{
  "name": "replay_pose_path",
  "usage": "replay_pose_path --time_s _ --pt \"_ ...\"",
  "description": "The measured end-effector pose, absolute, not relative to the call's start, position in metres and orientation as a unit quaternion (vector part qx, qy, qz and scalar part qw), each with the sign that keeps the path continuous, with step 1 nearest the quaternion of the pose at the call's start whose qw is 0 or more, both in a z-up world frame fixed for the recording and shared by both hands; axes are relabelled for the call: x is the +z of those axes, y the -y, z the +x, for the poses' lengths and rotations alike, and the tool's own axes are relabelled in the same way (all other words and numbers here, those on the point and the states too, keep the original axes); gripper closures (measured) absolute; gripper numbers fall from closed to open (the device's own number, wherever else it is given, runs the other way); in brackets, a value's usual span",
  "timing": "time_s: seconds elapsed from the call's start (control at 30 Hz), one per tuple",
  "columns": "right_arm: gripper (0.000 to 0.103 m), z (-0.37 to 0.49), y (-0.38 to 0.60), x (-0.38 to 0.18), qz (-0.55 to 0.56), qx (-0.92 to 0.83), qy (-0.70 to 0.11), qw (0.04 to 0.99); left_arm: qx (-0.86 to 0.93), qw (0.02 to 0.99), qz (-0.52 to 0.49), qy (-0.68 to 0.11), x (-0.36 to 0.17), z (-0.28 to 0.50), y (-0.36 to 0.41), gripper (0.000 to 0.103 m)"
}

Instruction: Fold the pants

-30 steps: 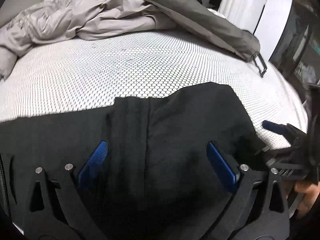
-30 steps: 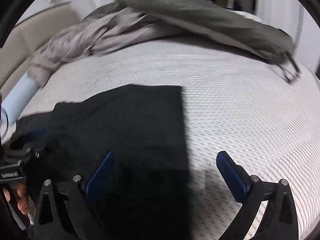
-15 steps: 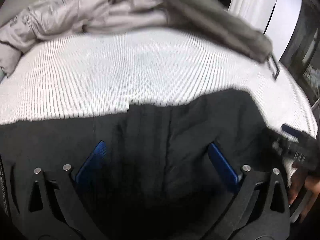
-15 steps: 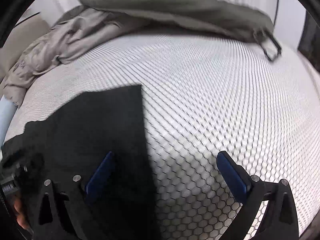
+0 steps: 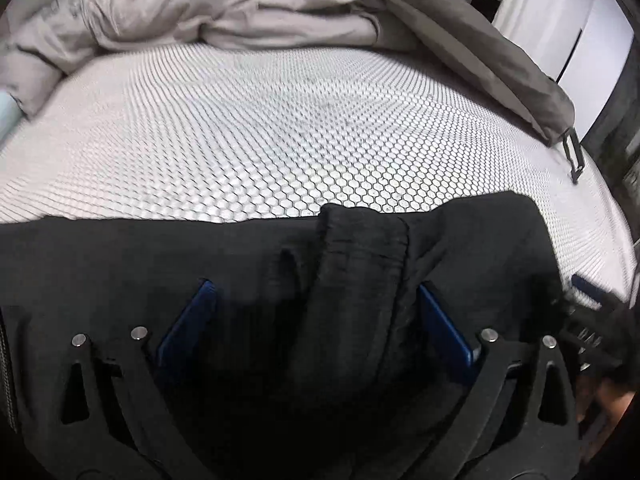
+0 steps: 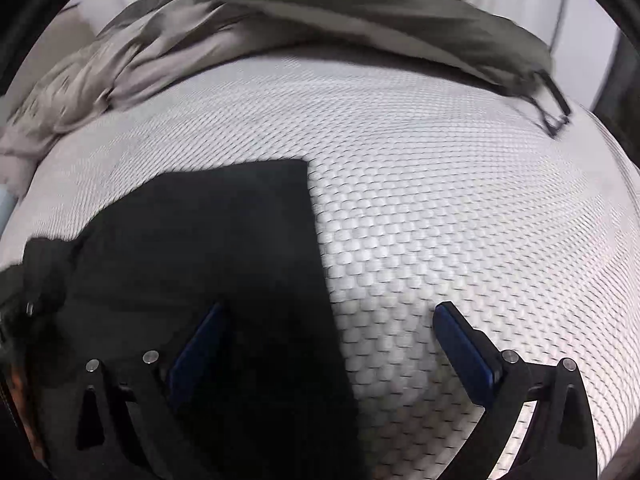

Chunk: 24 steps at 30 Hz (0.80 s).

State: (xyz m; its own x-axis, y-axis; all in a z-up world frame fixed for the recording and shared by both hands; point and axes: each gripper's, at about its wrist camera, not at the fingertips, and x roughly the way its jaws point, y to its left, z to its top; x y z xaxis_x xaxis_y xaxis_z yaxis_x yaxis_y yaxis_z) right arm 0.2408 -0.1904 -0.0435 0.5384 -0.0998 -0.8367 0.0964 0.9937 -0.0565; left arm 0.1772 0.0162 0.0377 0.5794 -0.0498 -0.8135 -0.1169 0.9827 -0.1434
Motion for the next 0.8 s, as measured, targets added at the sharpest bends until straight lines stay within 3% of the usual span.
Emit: replay_pose_path --time_s 0.2,0.33,0.4,0.5,0.67,0.8 --pt "0.000 0.201 0.148 -0.013 -0.059 0.054 -0.452 0.889 -0.048 0.898 -0.040 -0.435 0.063 0.119 0.010 0.004" --pt "0.002 0.181 0.121 -0.026 -0.042 0.165 -0.462 0.871 -0.096 0.885 0.011 -0.456 0.044 0.085 0.025 0.004" --pt "0.017 0.176 0.124 -0.038 -0.095 0.156 -0.481 0.858 -0.098 0.880 0.020 -0.465 0.030 0.075 0.020 0.000" --pt "0.017 0.181 0.151 -0.041 -0.143 0.126 -0.469 0.862 -0.113 0.884 -0.004 -0.453 0.025 0.057 0.006 0.000" --pt "0.016 0.153 0.202 -0.019 -0.088 0.098 -0.459 0.879 -0.098 0.892 -0.057 -0.437 0.027 0.033 -0.013 0.001" --pt "0.016 0.139 0.196 -0.024 -0.083 0.160 -0.462 0.868 -0.085 0.894 -0.022 -0.440 0.024 0.030 -0.008 0.001"
